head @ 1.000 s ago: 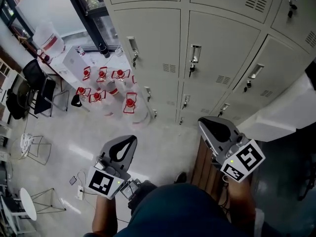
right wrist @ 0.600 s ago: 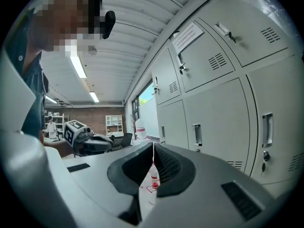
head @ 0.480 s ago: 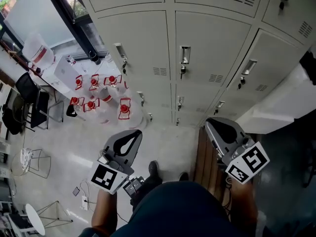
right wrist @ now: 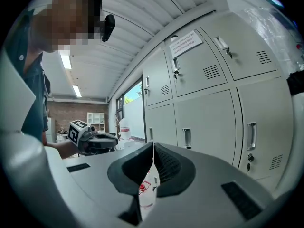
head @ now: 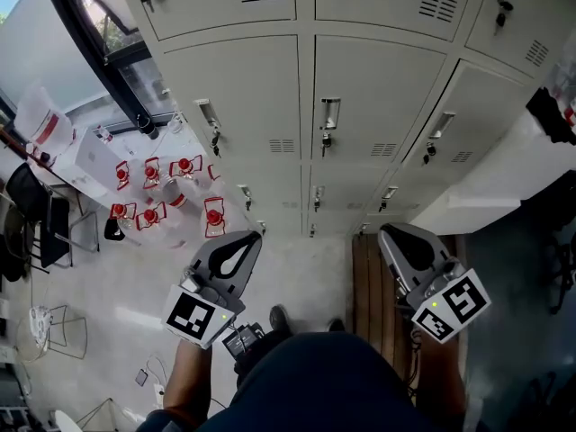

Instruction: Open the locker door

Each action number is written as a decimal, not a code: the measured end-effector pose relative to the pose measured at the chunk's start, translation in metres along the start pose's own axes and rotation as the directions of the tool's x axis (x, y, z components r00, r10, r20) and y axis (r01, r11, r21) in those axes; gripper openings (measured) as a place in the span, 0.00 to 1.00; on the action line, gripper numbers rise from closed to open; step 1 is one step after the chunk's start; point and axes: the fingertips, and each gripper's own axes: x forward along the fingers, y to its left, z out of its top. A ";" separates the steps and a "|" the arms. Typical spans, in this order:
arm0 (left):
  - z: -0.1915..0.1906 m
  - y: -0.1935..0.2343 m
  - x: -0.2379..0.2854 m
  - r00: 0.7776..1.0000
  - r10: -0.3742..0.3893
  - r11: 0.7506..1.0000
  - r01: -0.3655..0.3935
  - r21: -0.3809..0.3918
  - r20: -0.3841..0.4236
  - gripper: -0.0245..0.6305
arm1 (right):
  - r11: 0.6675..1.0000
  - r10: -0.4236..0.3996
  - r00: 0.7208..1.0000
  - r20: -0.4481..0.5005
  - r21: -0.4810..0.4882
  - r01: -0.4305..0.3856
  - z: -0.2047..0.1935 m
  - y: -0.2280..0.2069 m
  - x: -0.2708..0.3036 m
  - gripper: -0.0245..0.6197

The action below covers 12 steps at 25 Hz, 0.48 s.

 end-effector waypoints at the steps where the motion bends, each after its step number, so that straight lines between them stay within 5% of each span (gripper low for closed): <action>1: -0.001 0.005 -0.001 1.000 -0.007 1.000 0.007 0.000 0.002 0.07 | 1.000 -0.009 1.000 -0.001 -0.001 0.009 0.001 0.002 0.004 0.10; 12: -0.018 0.073 -0.006 0.997 -0.073 0.997 0.073 -0.007 0.018 0.07 | 0.994 -0.105 0.995 0.001 -0.007 0.105 0.006 0.021 0.052 0.10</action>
